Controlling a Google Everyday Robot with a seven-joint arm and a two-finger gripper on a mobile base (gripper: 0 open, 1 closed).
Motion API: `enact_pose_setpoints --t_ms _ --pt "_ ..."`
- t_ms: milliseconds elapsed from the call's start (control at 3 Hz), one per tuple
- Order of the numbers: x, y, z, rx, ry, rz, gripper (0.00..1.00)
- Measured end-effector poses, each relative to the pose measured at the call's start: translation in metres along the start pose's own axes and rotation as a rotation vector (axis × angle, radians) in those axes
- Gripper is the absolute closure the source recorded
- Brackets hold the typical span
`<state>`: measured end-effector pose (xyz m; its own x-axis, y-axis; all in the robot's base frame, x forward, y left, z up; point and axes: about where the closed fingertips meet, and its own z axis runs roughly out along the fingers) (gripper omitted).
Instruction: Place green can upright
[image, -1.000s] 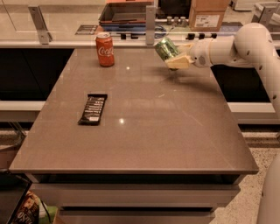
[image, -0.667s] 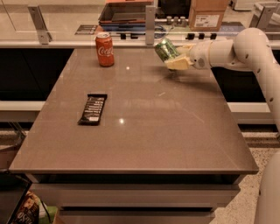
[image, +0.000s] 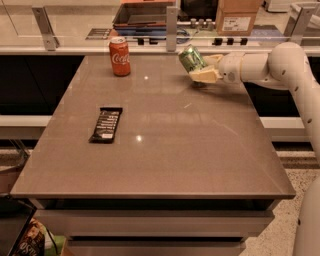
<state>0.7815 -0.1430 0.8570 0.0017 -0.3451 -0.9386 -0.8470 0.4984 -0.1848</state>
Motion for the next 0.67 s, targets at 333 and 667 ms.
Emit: enact_pose_setpoints --t_ms 333,667 --pt "0.0064 -0.0022 0.0011 0.001 -0.038 0.001 1.00" --pt "0.0077 -0.0046 0.0006 0.002 -0.062 0.004 1.00"
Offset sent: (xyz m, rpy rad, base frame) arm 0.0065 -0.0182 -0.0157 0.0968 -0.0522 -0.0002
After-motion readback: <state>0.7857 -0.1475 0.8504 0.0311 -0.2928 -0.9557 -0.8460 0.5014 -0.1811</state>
